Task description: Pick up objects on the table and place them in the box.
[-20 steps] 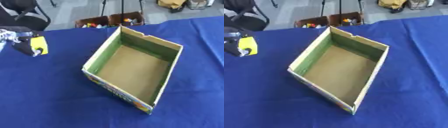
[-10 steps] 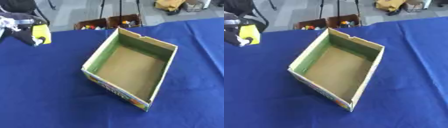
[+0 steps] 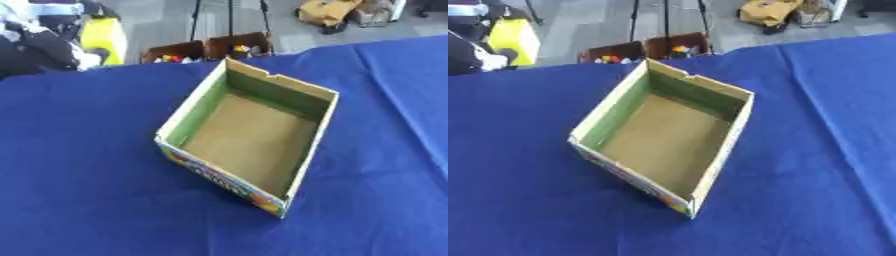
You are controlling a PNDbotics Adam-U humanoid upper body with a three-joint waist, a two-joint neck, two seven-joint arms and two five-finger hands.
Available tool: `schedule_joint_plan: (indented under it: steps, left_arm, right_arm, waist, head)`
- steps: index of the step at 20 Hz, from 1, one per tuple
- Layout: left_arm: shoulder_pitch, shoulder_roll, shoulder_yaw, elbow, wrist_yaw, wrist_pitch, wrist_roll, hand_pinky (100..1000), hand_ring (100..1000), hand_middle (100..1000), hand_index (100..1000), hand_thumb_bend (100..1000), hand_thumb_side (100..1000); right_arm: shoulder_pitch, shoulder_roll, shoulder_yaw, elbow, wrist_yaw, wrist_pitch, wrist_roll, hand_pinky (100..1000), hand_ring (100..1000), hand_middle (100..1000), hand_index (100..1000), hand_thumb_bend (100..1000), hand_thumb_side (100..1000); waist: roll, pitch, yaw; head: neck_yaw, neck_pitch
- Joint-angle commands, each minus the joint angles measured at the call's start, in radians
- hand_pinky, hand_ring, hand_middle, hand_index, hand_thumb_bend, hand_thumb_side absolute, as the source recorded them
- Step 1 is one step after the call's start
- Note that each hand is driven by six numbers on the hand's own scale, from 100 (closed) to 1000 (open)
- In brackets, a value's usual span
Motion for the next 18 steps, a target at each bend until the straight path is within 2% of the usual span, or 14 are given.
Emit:
schedule_joint_plan:
  steps: [1, 14, 18]
  left_arm:
    - [-0.034, -0.005, -0.018, -0.066, 0.037, -0.004, -0.028, 529, 318, 542, 631, 100, 404]
    - [-0.082, -0.195, -0.086, -0.068, 0.164, 0.011, -0.034, 492, 297, 531, 619, 100, 417]
    - [-0.084, -0.260, -0.096, -0.061, 0.178, 0.015, -0.031, 478, 291, 528, 615, 100, 417]
  right_arm:
    - [-0.008, -0.009, 0.001, -0.018, 0.002, 0.003, 0.001, 710, 700, 609, 725, 100, 514]
    - [-0.011, 0.012, 0.007, -0.018, -0.002, 0.005, 0.002, 709, 701, 606, 724, 100, 495]
    - [-0.018, 0.016, 0.010, -0.018, -0.004, 0.003, 0.004, 709, 701, 607, 724, 100, 496]
  waist:
    - [0.008, -0.047, 0.000]
    - [0.007, -0.063, -0.008]
    - [0.005, -0.060, -0.009]
  head:
    - [0.000, 0.009]
    - [-0.009, 0.016]
    - [-0.040, 0.022]
